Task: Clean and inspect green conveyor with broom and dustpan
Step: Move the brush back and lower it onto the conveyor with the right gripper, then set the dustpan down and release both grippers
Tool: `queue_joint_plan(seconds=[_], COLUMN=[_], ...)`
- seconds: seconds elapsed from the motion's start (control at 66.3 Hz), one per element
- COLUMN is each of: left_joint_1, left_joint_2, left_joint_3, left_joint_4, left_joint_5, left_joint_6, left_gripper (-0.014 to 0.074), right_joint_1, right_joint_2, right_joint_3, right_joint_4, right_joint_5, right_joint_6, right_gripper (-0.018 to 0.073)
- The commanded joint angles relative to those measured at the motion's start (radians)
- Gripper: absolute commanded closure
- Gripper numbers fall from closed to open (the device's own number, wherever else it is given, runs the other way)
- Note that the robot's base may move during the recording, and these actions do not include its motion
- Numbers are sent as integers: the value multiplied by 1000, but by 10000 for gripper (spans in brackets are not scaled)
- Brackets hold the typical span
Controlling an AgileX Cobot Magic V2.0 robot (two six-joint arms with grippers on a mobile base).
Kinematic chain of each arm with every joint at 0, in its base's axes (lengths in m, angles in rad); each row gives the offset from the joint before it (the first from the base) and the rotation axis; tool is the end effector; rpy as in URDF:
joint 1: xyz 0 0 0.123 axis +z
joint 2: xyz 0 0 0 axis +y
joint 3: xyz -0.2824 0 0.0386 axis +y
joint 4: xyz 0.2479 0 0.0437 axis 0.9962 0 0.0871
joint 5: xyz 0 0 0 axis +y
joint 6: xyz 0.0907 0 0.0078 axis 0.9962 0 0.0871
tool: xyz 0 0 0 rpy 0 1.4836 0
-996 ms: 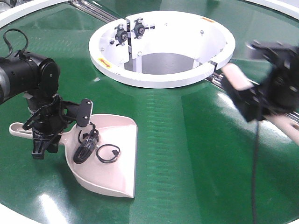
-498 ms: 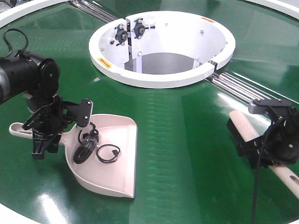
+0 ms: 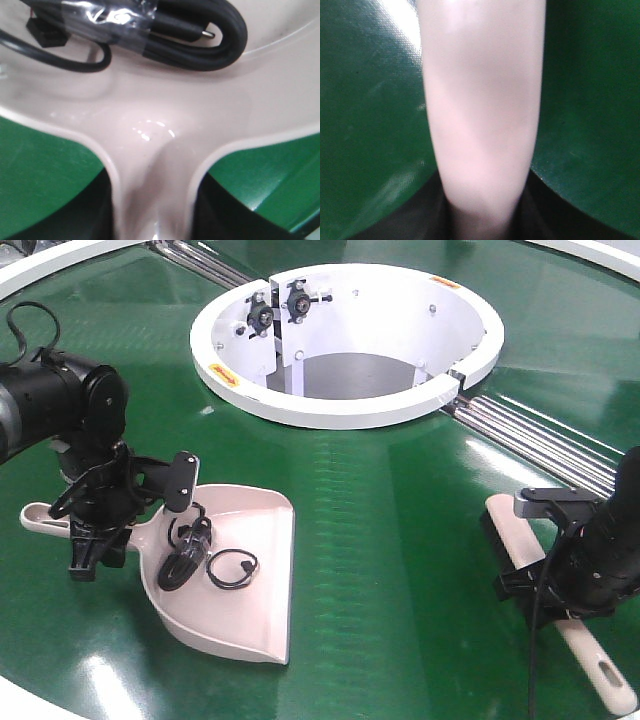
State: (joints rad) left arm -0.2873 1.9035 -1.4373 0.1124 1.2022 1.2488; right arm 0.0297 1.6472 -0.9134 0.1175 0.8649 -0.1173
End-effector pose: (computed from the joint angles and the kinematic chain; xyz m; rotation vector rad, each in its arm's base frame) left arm 0.3565 -0.0954 0.2144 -2.1856 -2.1716 -0.1357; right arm 0.2786 0.0164 0.1776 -0.1128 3.0733 0.1369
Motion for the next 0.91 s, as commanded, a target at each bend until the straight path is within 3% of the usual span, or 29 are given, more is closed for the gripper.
queue_joint_plan(seconds=[0.0, 0.332, 0.468, 0.604, 0.74, 0.89], left_joint_1=[-9, -9, -9, -9, -9, -9], left_joint_2=[-48, -48, -48, -48, -51, -69], left_joint_3=[-27, -27, -27, -27, -27, -27], left_joint_4=[-39, -55, -63, -72, -73, -73], left_joint_5=[-33, -25, -17, -20, -19, -20], left_joint_6=[-5, -24, -69, -75, -78, -134], left_gripper=[603, 596, 549, 440, 262, 69], right_joint_1=[-4, -4, -4, -4, -4, -4], right_joint_2=[-20, -20, -20, -20, -20, -29], right_joint_3=[-20, -20, -20, -20, -20, -20], right_joint_4=[1, 0, 0, 0, 0, -11], right_joint_5=[-2, -5, -3, -3, -3, 2], right_joint_6=[-7, -7, -7, -7, 0, 0], right_gripper=[487, 292, 211, 167, 156, 156])
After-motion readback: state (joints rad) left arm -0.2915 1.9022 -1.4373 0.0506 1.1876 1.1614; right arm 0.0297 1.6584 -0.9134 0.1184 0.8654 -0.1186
